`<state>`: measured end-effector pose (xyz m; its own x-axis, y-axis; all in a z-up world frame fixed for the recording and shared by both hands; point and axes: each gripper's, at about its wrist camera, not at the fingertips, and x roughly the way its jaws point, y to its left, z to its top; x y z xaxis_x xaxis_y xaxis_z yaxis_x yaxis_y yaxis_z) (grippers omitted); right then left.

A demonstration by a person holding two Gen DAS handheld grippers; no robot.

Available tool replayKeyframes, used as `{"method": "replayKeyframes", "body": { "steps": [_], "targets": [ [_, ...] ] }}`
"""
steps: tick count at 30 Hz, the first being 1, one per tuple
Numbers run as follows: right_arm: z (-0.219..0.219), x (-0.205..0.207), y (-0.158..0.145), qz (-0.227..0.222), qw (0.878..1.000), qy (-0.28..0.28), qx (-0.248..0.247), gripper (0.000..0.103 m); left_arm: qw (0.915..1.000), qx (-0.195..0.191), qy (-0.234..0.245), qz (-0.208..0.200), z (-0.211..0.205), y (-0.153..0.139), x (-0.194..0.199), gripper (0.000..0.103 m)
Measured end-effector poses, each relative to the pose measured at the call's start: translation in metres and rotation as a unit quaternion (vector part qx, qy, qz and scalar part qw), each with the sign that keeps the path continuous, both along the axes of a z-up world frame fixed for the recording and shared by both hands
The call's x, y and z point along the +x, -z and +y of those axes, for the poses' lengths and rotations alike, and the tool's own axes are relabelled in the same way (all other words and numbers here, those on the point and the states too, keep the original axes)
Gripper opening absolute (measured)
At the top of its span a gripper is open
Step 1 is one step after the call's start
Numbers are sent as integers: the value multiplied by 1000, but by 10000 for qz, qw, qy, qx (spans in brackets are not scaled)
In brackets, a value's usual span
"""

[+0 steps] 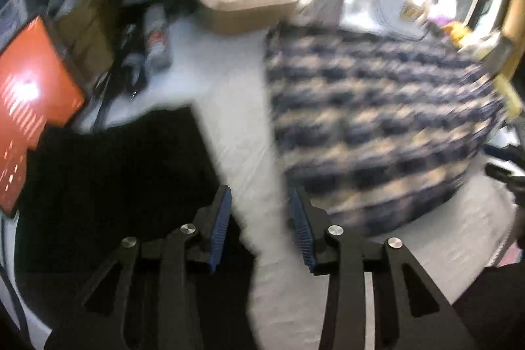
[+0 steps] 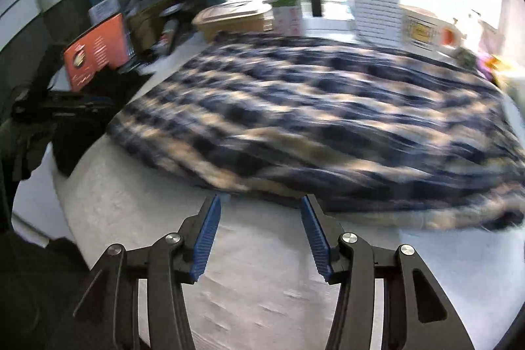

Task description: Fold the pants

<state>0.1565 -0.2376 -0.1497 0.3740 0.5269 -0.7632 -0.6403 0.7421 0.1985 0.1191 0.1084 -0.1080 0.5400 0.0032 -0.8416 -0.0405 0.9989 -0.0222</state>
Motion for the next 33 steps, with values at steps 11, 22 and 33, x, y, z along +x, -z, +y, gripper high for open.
{"method": "replayKeyframes", "body": {
  "steps": [11, 22, 33],
  "targets": [
    [-50, 30, -16, -687, 9899, 1242, -4, 53, 9885, -237, 1491, -81, -109, 12, 66, 39],
    [-88, 41, 12, -242, 9891, 1303, -641, 53, 9935, 269, 1079, 244, -89, 36, 87, 42],
    [-144, 29, -6, 259, 9680, 2493, 115, 53, 9974, 168, 675, -164, -52, 10, 76, 42]
  ]
}}
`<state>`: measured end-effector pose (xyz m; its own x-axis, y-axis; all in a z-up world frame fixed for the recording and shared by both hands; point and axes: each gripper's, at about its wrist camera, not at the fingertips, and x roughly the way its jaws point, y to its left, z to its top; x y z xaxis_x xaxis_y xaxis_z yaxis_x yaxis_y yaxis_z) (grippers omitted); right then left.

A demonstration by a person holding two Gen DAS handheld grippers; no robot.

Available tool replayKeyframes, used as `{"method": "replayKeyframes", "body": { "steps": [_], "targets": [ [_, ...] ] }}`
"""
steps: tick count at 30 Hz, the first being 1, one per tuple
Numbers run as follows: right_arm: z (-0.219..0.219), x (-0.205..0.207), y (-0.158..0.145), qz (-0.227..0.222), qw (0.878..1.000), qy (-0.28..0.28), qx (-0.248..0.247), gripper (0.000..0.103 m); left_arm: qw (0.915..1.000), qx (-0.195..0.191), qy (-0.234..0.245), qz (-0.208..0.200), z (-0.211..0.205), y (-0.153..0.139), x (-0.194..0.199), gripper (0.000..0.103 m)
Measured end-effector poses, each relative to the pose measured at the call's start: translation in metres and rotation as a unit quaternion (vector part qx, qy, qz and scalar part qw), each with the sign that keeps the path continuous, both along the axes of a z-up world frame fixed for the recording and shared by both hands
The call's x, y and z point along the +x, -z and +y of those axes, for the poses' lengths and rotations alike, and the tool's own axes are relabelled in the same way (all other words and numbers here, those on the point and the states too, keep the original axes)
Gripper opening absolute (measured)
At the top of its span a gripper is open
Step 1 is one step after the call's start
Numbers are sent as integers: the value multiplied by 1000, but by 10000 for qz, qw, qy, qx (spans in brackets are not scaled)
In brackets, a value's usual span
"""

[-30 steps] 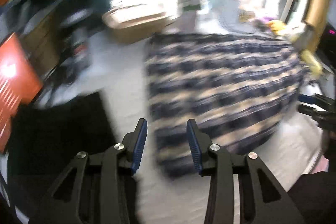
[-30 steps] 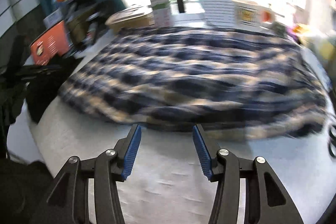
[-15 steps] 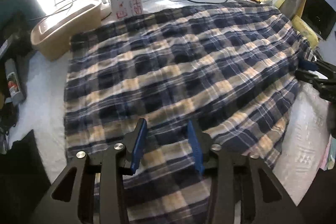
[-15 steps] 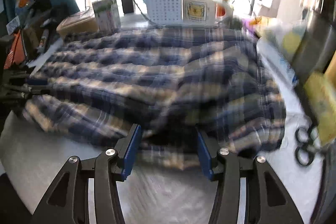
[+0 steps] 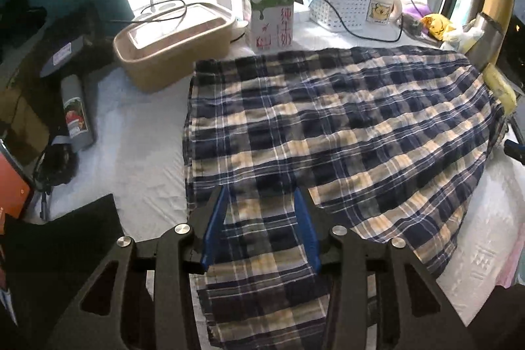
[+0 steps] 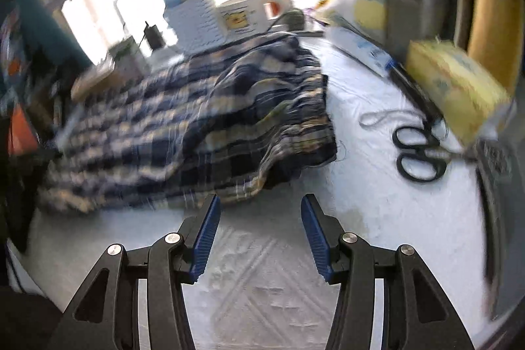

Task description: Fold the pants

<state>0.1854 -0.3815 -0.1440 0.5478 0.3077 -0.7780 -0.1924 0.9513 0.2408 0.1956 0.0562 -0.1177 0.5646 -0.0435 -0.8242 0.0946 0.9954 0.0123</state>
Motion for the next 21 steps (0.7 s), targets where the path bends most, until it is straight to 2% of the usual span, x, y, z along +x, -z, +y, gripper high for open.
{"method": "replayKeyframes", "body": {
  "steps": [2, 4, 7, 11, 16, 17, 18, 20, 21],
  "targets": [
    [-2, 6, 1, 82, 9991, 217, 344, 55, 10000, -3, 84, -31, -2, -1, -2, 42],
    [-2, 15, 6, 233, 9964, 416, 698, 65, 9999, 6, 127, -58, -2, -3, -6, 42],
    [0, 29, 11, 273, 9911, 715, 1090, 66, 9999, -50, 63, -114, 0, -6, -8, 42],
    [4, 51, 14, 236, 9856, 1020, 1326, 70, 9995, -127, -207, -219, 11, -9, -13, 42],
    [16, 81, 15, 107, 9856, 1122, 1264, 70, 9971, -252, -657, -298, 34, -11, -22, 42],
    [20, 87, 15, 44, 9868, 1053, 1228, 62, 9967, -268, -713, -288, 37, -11, -23, 42],
    [22, 90, 16, -17, 9870, 969, 1279, 35, 9961, -296, -778, -279, 41, -10, -24, 42],
    [22, 97, 20, -35, 9875, 920, 1280, 14, 9950, -358, -901, -244, 47, -9, -26, 42],
    [20, 98, 20, -75, 9871, 916, 1313, 11, 9945, -375, -954, -225, 50, -9, -26, 42]
  ]
}}
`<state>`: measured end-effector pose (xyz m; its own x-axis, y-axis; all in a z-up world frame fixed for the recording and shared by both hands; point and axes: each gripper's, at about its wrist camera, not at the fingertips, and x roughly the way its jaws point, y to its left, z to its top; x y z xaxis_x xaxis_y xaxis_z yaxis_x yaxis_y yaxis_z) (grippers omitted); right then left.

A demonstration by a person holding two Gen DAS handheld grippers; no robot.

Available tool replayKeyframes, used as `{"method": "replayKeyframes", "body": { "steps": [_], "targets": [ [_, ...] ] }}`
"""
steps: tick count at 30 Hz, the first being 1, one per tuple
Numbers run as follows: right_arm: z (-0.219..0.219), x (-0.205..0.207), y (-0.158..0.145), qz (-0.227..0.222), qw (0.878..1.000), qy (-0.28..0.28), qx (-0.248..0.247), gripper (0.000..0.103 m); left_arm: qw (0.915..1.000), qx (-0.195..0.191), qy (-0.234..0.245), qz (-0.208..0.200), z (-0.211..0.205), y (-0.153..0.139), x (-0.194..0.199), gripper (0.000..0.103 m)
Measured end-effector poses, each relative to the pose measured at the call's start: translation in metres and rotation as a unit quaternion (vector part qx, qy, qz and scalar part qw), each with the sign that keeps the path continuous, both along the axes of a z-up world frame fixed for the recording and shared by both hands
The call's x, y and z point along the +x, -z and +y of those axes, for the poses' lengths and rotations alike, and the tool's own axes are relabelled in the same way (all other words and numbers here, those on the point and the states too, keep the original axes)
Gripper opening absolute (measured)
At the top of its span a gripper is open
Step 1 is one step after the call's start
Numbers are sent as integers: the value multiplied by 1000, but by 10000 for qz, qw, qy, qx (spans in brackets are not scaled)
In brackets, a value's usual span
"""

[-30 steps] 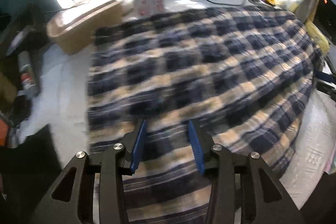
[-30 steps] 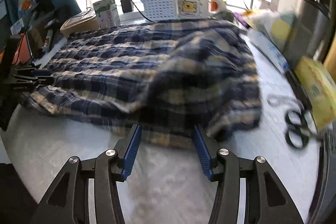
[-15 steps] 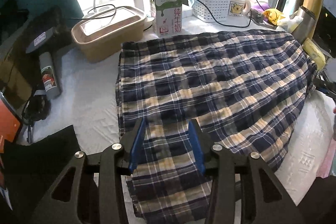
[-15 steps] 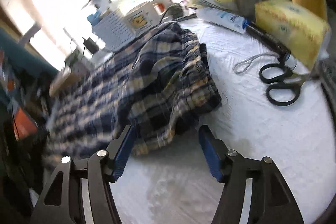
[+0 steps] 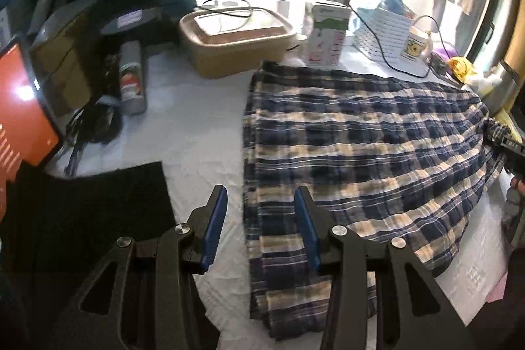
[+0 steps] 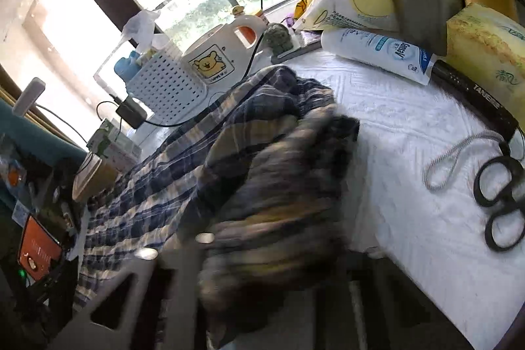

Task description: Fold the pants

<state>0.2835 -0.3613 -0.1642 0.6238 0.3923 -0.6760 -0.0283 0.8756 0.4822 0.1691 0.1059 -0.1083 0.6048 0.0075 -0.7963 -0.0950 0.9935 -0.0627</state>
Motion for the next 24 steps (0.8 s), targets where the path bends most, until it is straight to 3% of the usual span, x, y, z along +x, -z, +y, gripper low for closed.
{"method": "replayKeyframes", "body": {
  "steps": [3, 11, 16, 24],
  "targets": [
    [-16, 2, -3, -100, 9999, 37, 65, 7, 10000, -17, -26, 4, -1, -2, 0, 42],
    [-80, 15, -36, -333, 9984, 272, -356, 7, 9988, -254, 404, -103, -30, -13, 10, 42],
    [-62, 14, -44, -400, 9968, -13, -685, 7, 9959, -427, 792, -88, -48, -3, 33, 42],
    [-50, 9, -50, -570, 9949, 44, -826, 7, 9879, -623, 1400, -222, -63, 2, 104, 42]
  ]
}}
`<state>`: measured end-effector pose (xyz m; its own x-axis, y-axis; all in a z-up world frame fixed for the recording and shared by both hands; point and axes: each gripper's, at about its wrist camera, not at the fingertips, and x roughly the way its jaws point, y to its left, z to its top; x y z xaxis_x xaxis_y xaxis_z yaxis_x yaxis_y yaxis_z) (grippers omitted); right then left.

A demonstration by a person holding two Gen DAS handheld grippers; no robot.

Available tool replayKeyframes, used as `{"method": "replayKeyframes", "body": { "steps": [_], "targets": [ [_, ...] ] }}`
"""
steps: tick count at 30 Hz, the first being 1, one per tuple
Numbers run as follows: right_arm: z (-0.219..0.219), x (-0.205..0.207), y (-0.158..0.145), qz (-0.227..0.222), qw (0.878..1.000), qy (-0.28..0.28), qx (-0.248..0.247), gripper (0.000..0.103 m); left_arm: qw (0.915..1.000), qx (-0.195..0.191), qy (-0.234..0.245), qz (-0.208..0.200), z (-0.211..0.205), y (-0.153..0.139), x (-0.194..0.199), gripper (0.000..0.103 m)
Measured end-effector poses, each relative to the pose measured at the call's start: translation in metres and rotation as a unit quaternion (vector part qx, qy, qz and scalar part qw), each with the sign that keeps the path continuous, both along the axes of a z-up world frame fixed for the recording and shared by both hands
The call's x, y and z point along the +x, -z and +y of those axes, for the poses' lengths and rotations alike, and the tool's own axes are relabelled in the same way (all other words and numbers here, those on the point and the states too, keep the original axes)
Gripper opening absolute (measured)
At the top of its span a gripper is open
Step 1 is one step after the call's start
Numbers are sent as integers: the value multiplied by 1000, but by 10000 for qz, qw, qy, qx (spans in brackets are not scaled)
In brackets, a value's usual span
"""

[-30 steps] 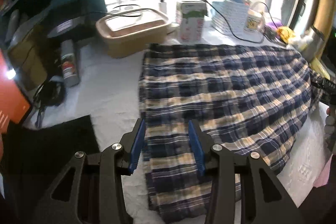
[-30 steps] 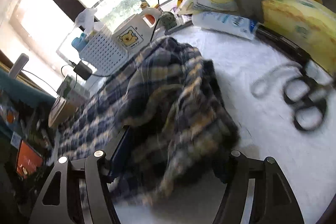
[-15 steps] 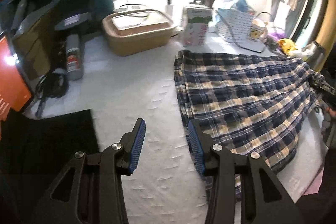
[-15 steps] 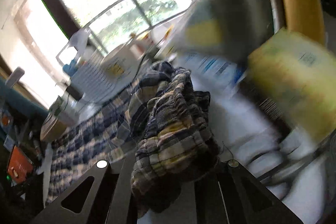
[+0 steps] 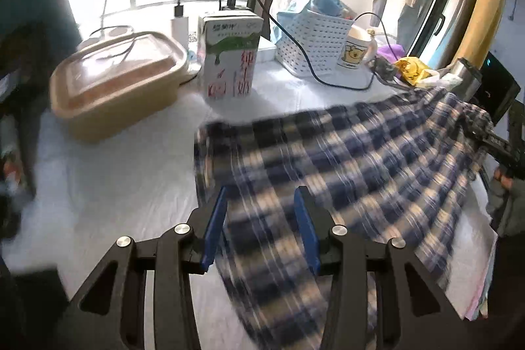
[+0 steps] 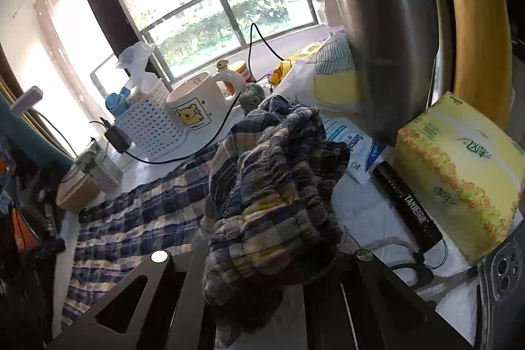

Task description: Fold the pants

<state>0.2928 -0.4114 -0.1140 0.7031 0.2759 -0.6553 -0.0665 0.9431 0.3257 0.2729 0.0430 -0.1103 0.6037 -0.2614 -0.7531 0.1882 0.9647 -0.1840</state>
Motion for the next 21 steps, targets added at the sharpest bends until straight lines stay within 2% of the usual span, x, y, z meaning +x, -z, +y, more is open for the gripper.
{"method": "replayKeyframes", "body": {
  "steps": [2, 4, 7, 10, 12, 14, 16, 17, 21],
  "targets": [
    [5, 2, 2, -21, 9995, 92, -307, 7, 9999, 8, 150, 83, -2, 4, 19, 42],
    [10, 3, 6, 16, 9985, 145, -533, 7, 9991, -172, 327, 218, -3, 10, 36, 42],
    [10, 5, 15, 121, 9985, 197, -505, 7, 9976, -373, 390, 441, -1, 22, 56, 42],
    [10, 5, 17, 152, 9982, 224, -542, 7, 9984, -286, 121, 472, 10, 33, 68, 42],
    [9, 5, 17, 150, 9979, 233, -582, 7, 9981, -448, 122, 413, 17, 34, 69, 42],
    [9, 5, 16, 166, 9978, 247, -591, 7, 9990, -227, 95, 361, 18, 32, 66, 41],
    [11, 5, 13, 151, 9978, 242, -597, 7, 9980, 420, -376, 276, 22, 28, 62, 41],
    [12, 4, 10, 124, 9978, 237, -607, 7, 9969, 529, -530, 248, 29, 27, 62, 41],
    [20, 0, -5, -7, 9980, 198, -605, 7, 9949, 365, -926, 188, 61, 14, 43, 41]
  ]
}}
